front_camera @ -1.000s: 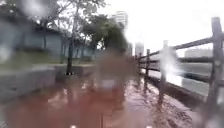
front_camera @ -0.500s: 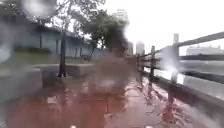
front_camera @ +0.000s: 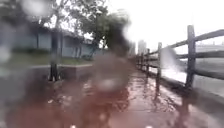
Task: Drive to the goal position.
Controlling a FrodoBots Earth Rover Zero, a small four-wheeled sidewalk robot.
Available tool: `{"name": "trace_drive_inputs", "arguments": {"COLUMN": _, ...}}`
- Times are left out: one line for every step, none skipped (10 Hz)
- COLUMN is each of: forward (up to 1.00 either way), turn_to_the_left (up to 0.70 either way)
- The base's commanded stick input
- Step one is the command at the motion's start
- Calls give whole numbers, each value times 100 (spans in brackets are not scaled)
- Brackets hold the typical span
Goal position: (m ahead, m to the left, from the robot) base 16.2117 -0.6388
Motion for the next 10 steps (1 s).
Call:
{"name": "trace_drive_inputs", "arguments": {"forward": 100, "turn_to_the_left": 0}}
{"name": "trace_drive_inputs", "arguments": {"forward": 100, "turn_to_the_left": 0}}
{"name": "trace_drive_inputs", "arguments": {"forward": 100, "turn_to_the_left": 0}}
{"name": "trace_drive_inputs", "arguments": {"forward": 100, "turn_to_the_left": 0}}
{"name": "trace_drive_inputs", "arguments": {"forward": 100, "turn_to_the_left": 0}}
{"name": "trace_drive_inputs", "arguments": {"forward": 100, "turn_to_the_left": 0}}
{"name": "trace_drive_inputs", "arguments": {"forward": 100, "turn_to_the_left": 0}}
{"name": "trace_drive_inputs", "arguments": {"forward": 100, "turn_to_the_left": 0}}
{"name": "trace_drive_inputs", "arguments": {"forward": 100, "turn_to_the_left": -35}}
{"name": "trace_drive_inputs", "arguments": {"forward": 100, "turn_to_the_left": -2}}
